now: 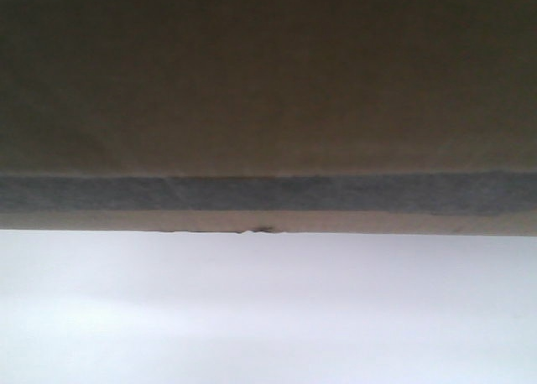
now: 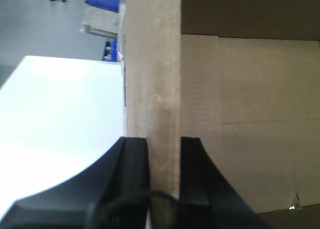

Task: Grab box from left shelf to table start

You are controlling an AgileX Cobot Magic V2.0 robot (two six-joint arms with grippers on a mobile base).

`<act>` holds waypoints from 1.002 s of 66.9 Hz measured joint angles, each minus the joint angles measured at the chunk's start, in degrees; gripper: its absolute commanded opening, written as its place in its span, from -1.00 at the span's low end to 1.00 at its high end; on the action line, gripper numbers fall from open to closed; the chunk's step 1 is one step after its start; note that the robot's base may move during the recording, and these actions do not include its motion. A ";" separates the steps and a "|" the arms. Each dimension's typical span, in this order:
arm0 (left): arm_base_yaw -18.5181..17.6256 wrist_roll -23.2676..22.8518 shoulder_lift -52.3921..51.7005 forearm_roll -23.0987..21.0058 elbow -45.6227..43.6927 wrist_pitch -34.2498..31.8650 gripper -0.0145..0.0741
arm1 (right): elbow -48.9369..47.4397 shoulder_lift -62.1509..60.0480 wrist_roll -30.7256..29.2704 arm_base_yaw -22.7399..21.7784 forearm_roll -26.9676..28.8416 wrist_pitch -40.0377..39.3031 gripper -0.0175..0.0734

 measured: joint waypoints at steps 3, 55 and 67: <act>0.00 0.00 0.00 -0.10 0.00 0.00 -0.90 | 0.00 0.00 0.00 0.00 -0.03 0.00 -0.49; 0.00 0.00 0.00 -0.10 0.00 0.00 -0.90 | 0.00 0.00 0.10 0.00 -0.03 0.00 -0.49; 0.00 0.00 0.00 -0.10 0.00 0.00 -0.90 | 0.00 0.00 0.10 0.00 -0.03 0.00 -0.49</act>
